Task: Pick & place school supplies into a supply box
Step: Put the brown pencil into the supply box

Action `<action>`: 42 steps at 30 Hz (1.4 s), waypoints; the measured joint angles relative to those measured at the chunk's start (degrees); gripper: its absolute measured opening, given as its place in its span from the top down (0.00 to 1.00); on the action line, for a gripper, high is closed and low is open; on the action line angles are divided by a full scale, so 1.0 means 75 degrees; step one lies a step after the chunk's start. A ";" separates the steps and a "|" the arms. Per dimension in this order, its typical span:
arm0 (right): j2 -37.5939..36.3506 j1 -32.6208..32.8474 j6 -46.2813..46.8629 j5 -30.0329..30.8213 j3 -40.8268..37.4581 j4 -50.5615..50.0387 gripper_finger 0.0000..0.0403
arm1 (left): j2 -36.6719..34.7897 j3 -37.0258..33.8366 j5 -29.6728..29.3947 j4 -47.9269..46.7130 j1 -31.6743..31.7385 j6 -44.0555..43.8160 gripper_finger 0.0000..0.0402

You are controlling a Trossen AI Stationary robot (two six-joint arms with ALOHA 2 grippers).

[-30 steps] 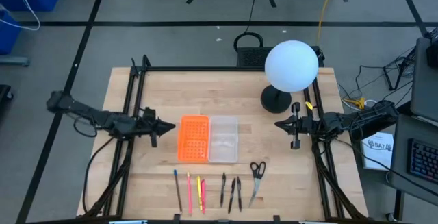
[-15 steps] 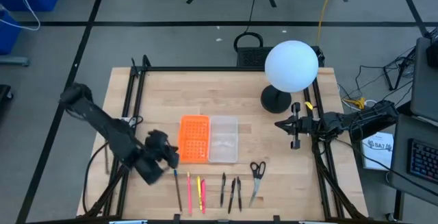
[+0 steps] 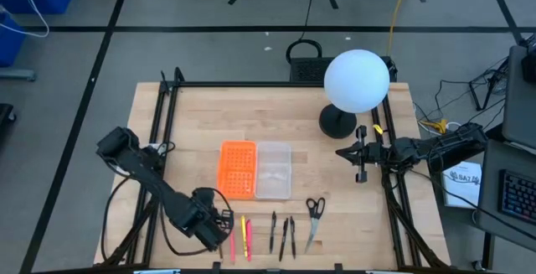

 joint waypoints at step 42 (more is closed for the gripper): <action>0.0000 0.0000 0.0189 0.0000 -0.0003 -0.0022 1.00 | 0.0019 -0.2217 0.0489 0.2336 0.0680 0.0849 0.51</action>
